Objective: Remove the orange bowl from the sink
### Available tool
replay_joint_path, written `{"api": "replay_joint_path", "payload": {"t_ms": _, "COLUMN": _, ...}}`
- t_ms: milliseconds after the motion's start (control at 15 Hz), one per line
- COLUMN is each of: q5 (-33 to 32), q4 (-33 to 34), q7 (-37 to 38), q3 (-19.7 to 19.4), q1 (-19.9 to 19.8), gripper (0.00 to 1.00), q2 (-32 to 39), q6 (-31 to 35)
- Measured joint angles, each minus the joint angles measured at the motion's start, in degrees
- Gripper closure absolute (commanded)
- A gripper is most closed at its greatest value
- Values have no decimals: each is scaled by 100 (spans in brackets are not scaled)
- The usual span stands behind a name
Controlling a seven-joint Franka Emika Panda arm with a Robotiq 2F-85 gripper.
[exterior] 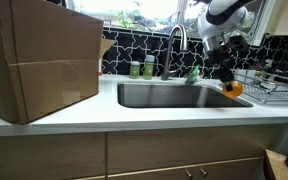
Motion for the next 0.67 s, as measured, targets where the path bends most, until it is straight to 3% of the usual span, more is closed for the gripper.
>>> {"api": "replay_joint_path", "payload": {"t_ms": 667, "q5": -1162, "q4": -901, "q7": 2560, "q3": 369, "q1": 438, "gripper": 94, "q2": -203, "q6": 1335}}
